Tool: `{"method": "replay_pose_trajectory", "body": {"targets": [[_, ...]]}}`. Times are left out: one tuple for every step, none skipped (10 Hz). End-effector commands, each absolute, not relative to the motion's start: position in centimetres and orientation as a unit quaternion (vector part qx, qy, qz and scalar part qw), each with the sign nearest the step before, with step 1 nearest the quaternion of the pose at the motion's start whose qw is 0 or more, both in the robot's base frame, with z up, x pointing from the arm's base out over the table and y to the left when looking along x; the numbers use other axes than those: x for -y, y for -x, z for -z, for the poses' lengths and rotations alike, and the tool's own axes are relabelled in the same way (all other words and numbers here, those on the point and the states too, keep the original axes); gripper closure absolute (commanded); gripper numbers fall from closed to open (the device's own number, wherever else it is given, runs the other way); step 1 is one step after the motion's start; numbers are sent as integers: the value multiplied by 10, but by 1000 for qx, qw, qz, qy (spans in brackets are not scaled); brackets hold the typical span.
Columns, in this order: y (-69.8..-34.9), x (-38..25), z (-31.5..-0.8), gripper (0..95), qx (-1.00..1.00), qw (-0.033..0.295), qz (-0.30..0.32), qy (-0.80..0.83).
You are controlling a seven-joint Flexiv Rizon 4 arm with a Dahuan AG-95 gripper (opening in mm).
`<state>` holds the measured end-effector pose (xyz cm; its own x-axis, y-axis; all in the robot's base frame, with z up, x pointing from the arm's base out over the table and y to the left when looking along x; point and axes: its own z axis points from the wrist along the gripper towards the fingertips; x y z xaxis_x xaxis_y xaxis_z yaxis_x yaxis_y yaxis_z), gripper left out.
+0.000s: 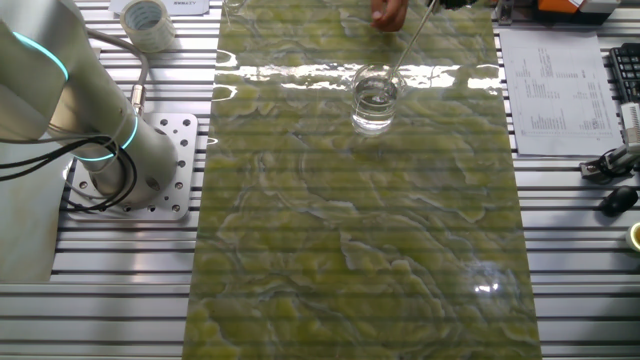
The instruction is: Stir the beaker with a glass rod
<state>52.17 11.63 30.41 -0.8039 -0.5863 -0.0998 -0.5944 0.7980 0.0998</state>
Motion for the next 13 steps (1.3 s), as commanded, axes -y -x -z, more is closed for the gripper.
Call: {"method": "replay_pose_trajectory", "body": {"targets": [[-523, -117, -304, 950, -944, -16, -24, 327], [-523, -117, -304, 950, -945, -19, -24, 326], [-523, -117, -304, 950, -947, -21, -28, 320], [-523, -117, -304, 950, -948, -21, -32, 317], [-523, -117, -304, 950, -947, -21, -33, 319], [-523, -117, -304, 950, -947, -20, -38, 319], [-523, -117, -304, 950, -948, -13, -47, 316], [-523, -117, -304, 950, -948, -8, -50, 315], [-523, -117, -304, 950, -946, -1, -51, 321], [-523, -117, -304, 950, -944, 5, -49, 326], [-523, -117, -304, 950, -942, 10, -45, 333], [-523, -117, -304, 950, -940, 12, -39, 340], [-523, -117, -304, 950, -936, 9, -25, 351]]}}
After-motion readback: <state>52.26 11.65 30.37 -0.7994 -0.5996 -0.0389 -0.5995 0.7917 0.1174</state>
